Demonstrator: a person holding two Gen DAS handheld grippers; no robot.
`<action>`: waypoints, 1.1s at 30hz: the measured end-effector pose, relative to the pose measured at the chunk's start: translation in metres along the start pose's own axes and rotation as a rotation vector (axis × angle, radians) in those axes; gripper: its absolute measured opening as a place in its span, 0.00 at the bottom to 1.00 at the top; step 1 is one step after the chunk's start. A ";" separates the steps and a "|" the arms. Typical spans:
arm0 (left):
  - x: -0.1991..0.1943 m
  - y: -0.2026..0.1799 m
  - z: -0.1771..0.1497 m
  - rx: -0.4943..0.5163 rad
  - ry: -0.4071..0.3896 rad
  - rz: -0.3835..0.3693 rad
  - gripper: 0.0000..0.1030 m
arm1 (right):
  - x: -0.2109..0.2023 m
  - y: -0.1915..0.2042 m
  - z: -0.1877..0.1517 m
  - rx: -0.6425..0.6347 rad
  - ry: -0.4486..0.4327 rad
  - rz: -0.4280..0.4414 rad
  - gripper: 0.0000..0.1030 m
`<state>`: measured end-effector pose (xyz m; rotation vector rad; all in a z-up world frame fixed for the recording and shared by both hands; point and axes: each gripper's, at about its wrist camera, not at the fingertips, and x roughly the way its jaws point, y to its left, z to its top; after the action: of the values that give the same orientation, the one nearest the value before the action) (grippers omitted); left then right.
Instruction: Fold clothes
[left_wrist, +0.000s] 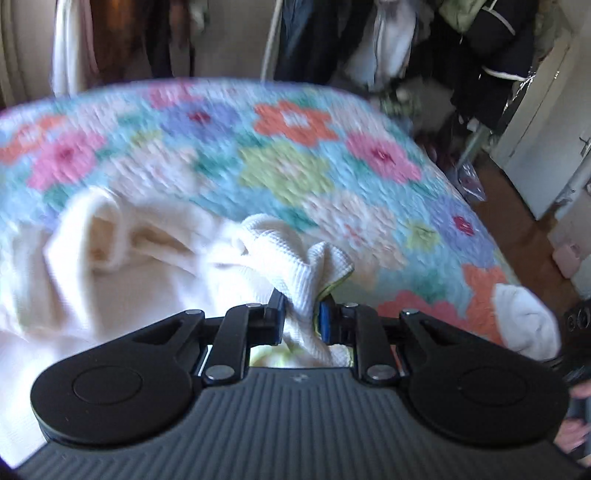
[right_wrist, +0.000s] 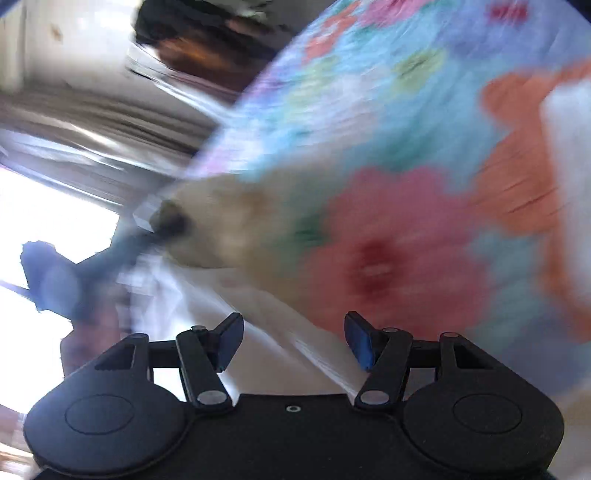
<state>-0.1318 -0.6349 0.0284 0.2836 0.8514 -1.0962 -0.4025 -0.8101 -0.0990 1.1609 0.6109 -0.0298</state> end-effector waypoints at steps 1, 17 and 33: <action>-0.001 0.004 -0.003 0.023 -0.014 0.024 0.17 | 0.009 0.003 -0.002 -0.001 0.021 0.027 0.64; -0.016 0.070 -0.040 -0.078 0.054 0.213 0.17 | 0.055 0.079 -0.031 -0.369 0.215 0.048 0.66; -0.009 0.055 -0.032 0.072 0.110 0.224 0.16 | 0.115 0.125 -0.043 -0.655 0.017 -0.144 0.08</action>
<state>-0.1003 -0.5848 0.0031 0.4914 0.8565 -0.9089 -0.2840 -0.6881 -0.0577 0.4832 0.6525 0.0542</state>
